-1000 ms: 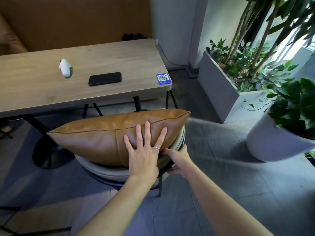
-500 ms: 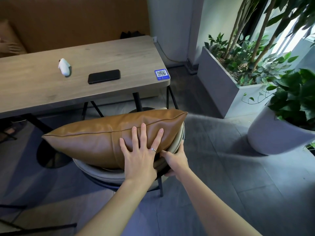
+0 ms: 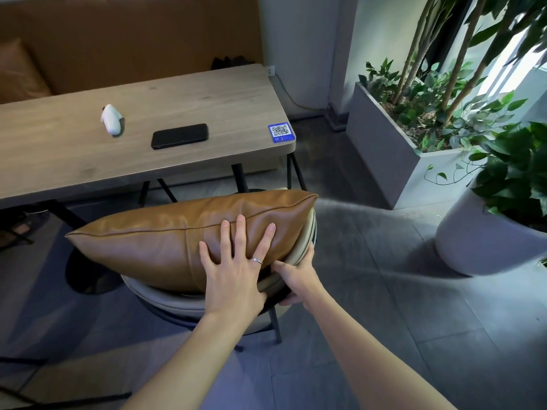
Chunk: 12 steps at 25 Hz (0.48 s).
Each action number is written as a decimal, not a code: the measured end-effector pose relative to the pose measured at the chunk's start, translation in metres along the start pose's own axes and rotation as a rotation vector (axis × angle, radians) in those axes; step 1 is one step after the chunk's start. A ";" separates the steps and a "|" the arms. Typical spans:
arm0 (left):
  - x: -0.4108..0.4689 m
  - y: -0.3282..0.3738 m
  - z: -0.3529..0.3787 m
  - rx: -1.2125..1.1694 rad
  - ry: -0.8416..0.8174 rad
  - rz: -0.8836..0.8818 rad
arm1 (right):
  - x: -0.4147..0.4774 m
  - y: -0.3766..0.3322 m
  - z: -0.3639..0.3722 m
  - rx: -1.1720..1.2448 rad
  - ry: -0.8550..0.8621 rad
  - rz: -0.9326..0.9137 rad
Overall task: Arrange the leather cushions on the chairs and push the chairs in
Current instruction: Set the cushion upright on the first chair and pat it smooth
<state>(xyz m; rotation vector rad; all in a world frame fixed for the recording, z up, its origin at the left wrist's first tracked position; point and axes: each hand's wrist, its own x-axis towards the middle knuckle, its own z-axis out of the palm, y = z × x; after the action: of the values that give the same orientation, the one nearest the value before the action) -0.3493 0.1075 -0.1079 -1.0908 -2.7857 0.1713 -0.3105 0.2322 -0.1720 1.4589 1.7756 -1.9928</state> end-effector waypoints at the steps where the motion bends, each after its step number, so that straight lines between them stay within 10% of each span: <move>1: -0.001 0.001 0.000 0.001 -0.008 -0.001 | -0.001 -0.001 -0.001 0.009 -0.016 0.010; 12: -0.010 0.006 -0.002 0.018 -0.024 -0.035 | -0.010 0.000 -0.009 -0.004 -0.096 0.063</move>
<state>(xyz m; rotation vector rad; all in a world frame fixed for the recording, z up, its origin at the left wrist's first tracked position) -0.3375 0.1049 -0.1077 -1.0424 -2.8164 0.2060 -0.3003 0.2343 -0.1643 1.3751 1.6737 -1.9913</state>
